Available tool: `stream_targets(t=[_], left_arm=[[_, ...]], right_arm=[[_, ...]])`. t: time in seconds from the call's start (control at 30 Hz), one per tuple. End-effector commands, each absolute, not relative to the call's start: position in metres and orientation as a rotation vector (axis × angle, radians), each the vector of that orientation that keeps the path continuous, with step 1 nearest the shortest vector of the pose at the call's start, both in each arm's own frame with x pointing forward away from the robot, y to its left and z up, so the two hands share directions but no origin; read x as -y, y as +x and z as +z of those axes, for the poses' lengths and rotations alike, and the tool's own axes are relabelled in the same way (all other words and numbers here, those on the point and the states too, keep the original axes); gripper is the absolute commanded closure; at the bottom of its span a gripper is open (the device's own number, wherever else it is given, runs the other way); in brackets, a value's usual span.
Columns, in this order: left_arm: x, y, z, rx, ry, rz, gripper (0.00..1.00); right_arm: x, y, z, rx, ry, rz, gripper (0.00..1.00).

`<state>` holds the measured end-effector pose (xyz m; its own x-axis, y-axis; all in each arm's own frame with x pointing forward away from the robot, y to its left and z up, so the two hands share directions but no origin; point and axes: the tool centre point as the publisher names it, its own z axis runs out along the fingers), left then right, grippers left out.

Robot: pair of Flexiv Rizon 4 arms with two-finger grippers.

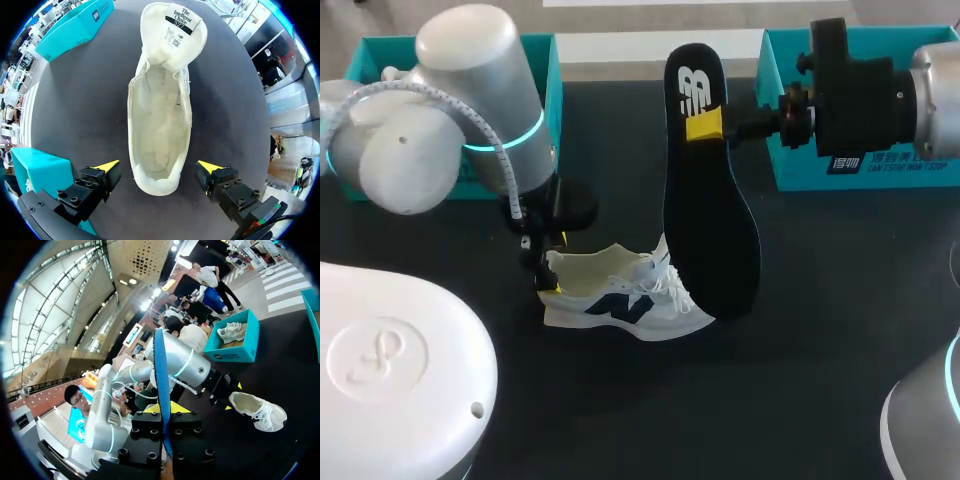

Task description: Take the shoe out of the shoebox, open the shoe tongue, remove and reinsert the insole, then place the shoe into the shoebox

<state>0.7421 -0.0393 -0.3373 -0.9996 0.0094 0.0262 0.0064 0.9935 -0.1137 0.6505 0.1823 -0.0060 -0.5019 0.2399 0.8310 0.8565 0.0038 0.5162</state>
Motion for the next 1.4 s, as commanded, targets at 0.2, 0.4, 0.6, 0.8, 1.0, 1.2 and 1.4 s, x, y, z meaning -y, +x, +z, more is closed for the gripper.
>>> stream_targets(t=[0.2,0.4,0.6,0.8,1.0,1.2,1.4], left_arm=[[0.047,0.744,-0.333,3.087,0.03,0.111,0.0],[0.063,0.756,-0.319,3.123,0.032,0.146,0.0],[0.09,0.774,-0.323,3.151,-0.056,0.171,0.0],[0.111,0.782,-0.338,3.141,-0.091,0.175,0.2],[0.122,0.785,-0.351,3.119,-0.104,0.156,0.28],[0.129,0.788,-0.363,3.094,-0.114,0.151,0.36],[0.133,0.781,-0.372,3.072,-0.132,0.132,0.38]], right_arm=[[-0.186,0.653,-0.006,1.763,-1.131,-1.526,1.0],[-0.186,0.653,-0.006,1.763,-1.131,-1.526,1.0],[-0.186,0.653,-0.006,1.763,-1.131,-1.526,1.0],[-0.186,0.653,-0.006,1.763,-1.131,-1.526,1.0],[-0.186,0.653,-0.006,1.763,-1.131,-1.526,1.0],[-0.186,0.653,-0.006,1.763,-1.131,-1.526,1.0],[-0.186,0.653,-0.006,1.763,-1.131,-1.526,1.0]])
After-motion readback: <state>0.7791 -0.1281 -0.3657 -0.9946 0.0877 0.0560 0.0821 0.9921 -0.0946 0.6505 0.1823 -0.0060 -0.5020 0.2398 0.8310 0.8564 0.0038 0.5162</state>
